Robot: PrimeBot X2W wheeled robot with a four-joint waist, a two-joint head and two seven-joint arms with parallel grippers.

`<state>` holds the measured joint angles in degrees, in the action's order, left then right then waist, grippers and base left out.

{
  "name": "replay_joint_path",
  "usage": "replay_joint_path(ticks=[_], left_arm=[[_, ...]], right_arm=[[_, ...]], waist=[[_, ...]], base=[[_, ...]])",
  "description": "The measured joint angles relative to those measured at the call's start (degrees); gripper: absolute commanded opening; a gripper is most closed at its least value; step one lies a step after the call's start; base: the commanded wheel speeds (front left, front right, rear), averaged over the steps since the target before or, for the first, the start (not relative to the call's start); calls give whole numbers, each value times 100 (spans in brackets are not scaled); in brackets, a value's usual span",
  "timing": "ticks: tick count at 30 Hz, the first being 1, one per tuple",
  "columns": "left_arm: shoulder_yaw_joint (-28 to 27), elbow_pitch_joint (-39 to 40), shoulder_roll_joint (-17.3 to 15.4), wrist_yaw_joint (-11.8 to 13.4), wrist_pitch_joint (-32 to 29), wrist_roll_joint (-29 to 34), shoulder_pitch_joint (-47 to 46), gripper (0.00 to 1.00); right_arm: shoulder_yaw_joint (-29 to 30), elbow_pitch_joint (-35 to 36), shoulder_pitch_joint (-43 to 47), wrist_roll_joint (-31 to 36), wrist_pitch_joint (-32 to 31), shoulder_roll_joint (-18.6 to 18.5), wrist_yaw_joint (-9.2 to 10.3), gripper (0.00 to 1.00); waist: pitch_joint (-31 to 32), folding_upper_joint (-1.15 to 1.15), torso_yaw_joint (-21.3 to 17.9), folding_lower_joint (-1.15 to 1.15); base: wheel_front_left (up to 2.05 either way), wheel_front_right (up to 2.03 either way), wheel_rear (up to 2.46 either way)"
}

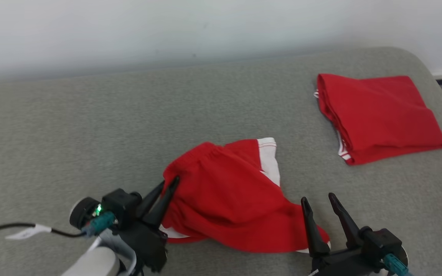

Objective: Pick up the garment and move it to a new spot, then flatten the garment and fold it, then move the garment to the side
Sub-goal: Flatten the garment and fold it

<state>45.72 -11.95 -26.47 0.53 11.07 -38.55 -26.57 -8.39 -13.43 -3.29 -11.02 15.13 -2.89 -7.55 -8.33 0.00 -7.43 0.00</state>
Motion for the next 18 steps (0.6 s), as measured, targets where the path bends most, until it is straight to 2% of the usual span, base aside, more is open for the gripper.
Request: replay_joint_path(ticks=[1,6,16,17,18], left_arm=[[-22,-454,71,-171,47,-23,-225,0],[-26,-1464,224,-412,144,46,-754,0],[-29,-2966,576,-672,324,48,-1401,0],[-12,-3048,623,-710,327,49,-1416,6],[-10,-3137,662,-710,349,51,-1432,49]], right_arm=[[-34,-29,-79,-49,1,-2,0,100],[-110,-102,-263,-172,1,1,0,100],[-79,-212,-358,-235,0,0,0,100],[-58,-219,-354,-234,0,-1,0,100],[-36,-223,-354,-234,1,-3,0,100]], waist=[[-62,0,-129,0],[-223,0,-463,0],[-488,0,-889,1],[-481,1,-891,1],[-470,0,-886,0]], base=[[0,0,0],[0,0,0],[0,0,0],[0,0,0],[0,0,0]])
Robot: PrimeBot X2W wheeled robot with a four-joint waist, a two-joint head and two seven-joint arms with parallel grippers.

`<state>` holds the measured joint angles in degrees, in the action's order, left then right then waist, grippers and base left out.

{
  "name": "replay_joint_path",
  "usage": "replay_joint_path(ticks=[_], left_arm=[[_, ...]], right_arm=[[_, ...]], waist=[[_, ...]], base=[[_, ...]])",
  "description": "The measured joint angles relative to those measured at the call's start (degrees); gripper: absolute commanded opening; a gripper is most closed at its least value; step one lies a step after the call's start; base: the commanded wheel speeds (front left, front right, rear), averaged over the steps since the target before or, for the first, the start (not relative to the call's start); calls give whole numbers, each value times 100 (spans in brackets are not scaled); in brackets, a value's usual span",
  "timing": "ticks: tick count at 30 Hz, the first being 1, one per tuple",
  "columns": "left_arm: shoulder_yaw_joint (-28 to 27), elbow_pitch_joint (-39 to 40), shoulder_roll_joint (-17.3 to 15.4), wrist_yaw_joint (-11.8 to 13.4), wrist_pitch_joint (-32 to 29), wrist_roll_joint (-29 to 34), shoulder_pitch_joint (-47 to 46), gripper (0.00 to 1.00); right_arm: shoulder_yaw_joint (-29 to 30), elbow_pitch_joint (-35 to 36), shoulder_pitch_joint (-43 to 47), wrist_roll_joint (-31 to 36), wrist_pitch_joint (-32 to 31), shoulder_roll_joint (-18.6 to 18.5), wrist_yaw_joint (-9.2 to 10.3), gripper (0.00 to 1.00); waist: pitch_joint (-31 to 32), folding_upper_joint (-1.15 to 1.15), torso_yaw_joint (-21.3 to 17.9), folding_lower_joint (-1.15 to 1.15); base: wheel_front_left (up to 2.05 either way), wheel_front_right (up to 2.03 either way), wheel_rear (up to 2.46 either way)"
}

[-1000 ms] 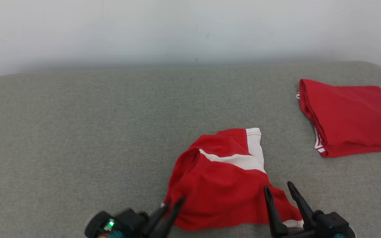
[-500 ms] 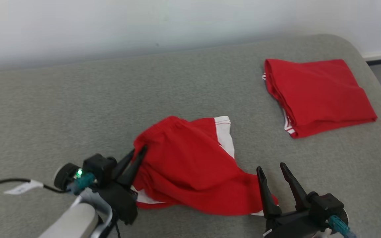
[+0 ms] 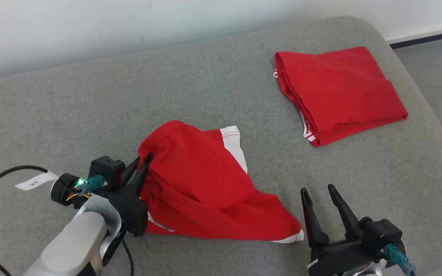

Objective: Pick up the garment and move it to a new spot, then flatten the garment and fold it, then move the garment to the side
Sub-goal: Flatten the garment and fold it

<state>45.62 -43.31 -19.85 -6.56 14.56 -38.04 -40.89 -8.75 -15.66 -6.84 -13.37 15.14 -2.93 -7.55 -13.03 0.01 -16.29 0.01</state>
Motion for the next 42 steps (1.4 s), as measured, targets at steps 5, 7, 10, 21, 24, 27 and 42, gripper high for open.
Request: replay_joint_path(ticks=[5,7,10,21,24,27,42], left_arm=[[-180,-10,152,-48,31,12,-2,100],[-345,226,153,-48,33,102,96,100],[-616,698,148,-41,40,270,549,100],[-1143,1980,-216,87,41,635,2240,100],[-1223,2082,-288,111,41,654,2327,100],[-1222,2154,-316,111,41,673,2336,100],[-918,1796,-274,-15,-287,513,1933,100]], right_arm=[[52,30,31,31,-1,2,0,100],[84,54,104,41,-1,4,0,100],[153,82,235,76,-1,1,0,100],[445,-71,693,323,-1,-49,0,100],[442,-226,688,339,-1,-71,0,100],[447,-413,662,349,-1,-86,0,100],[-20,-1412,408,127,2,-102,-1,100]], waist=[[102,0,128,0],[154,0,203,-1],[265,0,300,-1],[507,-1,696,-2],[470,-1,732,-2],[442,-1,734,-1],[308,-1,579,-1]], base=[[0,0,0],[0,0,0],[0,0,0],[0,0,0],[0,0,0],[0,0,0],[0,0,0]])
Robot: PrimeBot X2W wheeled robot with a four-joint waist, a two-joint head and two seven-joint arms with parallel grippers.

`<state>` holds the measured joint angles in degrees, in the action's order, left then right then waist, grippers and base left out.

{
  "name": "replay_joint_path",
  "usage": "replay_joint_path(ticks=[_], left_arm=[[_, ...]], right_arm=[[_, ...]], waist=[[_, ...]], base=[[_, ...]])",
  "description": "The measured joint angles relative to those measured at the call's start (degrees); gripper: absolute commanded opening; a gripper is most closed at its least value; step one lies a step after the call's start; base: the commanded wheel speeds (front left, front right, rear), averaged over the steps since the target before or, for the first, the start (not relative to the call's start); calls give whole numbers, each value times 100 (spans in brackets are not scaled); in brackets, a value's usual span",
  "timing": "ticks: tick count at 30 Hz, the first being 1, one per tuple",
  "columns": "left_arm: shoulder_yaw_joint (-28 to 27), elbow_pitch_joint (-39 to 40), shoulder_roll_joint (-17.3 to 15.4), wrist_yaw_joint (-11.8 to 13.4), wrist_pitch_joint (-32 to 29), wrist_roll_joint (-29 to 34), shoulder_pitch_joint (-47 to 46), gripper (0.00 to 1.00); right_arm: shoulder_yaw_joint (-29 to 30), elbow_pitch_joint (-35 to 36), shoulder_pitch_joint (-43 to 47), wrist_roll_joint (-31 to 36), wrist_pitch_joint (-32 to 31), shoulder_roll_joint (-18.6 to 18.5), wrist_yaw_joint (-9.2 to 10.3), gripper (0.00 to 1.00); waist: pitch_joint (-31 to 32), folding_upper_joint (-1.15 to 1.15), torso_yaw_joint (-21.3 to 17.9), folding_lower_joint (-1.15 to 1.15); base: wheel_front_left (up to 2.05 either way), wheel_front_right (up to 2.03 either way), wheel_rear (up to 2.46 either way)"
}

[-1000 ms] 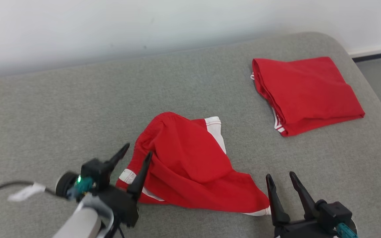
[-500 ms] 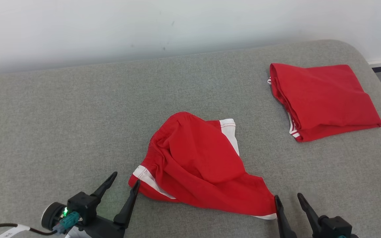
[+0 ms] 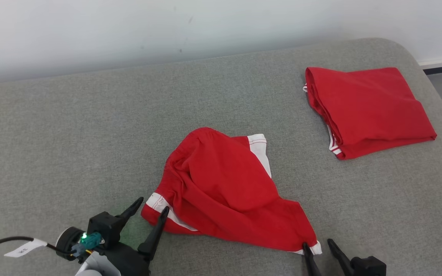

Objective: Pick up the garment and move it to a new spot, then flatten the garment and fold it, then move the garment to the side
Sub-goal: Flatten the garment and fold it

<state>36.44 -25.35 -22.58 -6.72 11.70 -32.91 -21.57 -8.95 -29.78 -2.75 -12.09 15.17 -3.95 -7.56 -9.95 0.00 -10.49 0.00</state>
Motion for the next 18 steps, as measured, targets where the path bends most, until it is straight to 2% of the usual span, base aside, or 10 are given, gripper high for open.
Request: replay_joint_path(ticks=[2,3,4,5,6,7,13,18], left_arm=[[41,-147,15,-34,10,-51,-64,100],[27,-219,33,-34,33,-87,-115,100],[32,-309,62,-35,31,-157,-151,94],[73,-401,81,-36,32,-155,-180,46],[119,-455,92,-38,45,-145,-202,46],[156,-508,108,-41,67,-146,-223,0],[203,-500,160,-63,207,-196,-201,0],[49,71,122,64,294,-198,260,0]], right_arm=[[-126,-151,-92,-87,8,-10,1,100],[-196,-248,-137,-147,22,-13,1,59],[-270,-345,-193,-205,33,-18,2,44],[-328,-393,-226,-242,35,-33,2,0],[-369,-434,-271,-267,34,-53,2,0],[-404,-454,-303,-292,32,-64,1,0],[-377,-355,-293,-377,3,-122,1,0],[-129,103,65,-476,-2,-279,1,0]], waist=[[-18,0,-26,0],[-26,0,-36,0],[-27,0,-40,0],[-22,0,-41,0],[-16,0,-40,0],[-8,0,-36,0],[74,0,2,0],[192,0,95,0]], base=[[0,0,0],[0,0,0],[0,0,0],[0,0,0],[0,0,0],[0,0,0],[0,0,0],[0,0,0]])
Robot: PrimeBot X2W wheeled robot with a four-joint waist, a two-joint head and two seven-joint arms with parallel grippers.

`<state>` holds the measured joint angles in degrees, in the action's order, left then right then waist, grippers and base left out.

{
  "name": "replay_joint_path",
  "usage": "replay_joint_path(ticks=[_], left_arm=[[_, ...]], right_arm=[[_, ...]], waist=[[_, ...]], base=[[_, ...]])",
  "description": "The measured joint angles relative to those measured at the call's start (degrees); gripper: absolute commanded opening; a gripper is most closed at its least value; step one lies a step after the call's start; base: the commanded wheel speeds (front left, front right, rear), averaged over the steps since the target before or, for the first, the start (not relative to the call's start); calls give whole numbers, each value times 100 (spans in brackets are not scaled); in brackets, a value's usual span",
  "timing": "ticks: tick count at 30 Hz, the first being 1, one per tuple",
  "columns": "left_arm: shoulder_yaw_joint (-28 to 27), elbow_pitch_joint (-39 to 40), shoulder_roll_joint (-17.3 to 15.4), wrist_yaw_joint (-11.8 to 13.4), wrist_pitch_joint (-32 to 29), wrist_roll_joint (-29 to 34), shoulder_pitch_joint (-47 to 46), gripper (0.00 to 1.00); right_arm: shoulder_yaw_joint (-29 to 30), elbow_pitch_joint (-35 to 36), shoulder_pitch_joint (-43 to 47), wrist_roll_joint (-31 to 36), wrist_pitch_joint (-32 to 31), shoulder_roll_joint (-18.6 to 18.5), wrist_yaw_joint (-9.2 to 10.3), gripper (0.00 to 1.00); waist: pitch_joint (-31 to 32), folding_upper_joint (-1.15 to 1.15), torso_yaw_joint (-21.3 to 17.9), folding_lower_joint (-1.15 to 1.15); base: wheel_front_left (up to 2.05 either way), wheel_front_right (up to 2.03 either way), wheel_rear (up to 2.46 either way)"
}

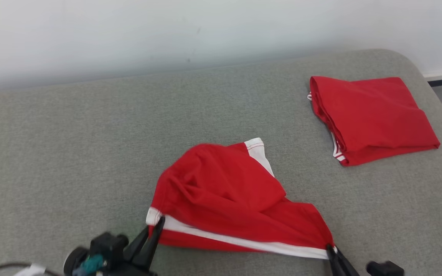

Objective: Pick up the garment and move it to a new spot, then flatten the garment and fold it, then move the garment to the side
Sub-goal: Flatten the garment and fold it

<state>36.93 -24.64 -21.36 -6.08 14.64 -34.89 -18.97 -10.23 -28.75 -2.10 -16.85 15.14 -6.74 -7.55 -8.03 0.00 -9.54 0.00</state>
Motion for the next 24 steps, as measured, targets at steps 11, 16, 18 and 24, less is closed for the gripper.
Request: replay_joint_path(ticks=[11,16,18,24], left_arm=[[-456,1535,-308,532,24,112,960,0],[-568,2041,-438,553,-86,114,769,0],[-573,2149,-533,345,-356,152,181,0],[-549,1886,-727,-54,-1141,69,-1785,0]], right_arm=[[43,1198,563,-554,0,-444,0,0],[-119,1580,254,-1139,-178,-560,0,0],[-298,1706,-304,-1534,-468,-716,0,0],[-539,1530,-2424,-2073,-1193,-1026,0,0]], waist=[[40,0,191,0],[37,0,278,0],[-25,0,328,0],[-349,0,401,2]], base=[[0,0,0],[0,0,0],[0,0,0],[0,0,0]])
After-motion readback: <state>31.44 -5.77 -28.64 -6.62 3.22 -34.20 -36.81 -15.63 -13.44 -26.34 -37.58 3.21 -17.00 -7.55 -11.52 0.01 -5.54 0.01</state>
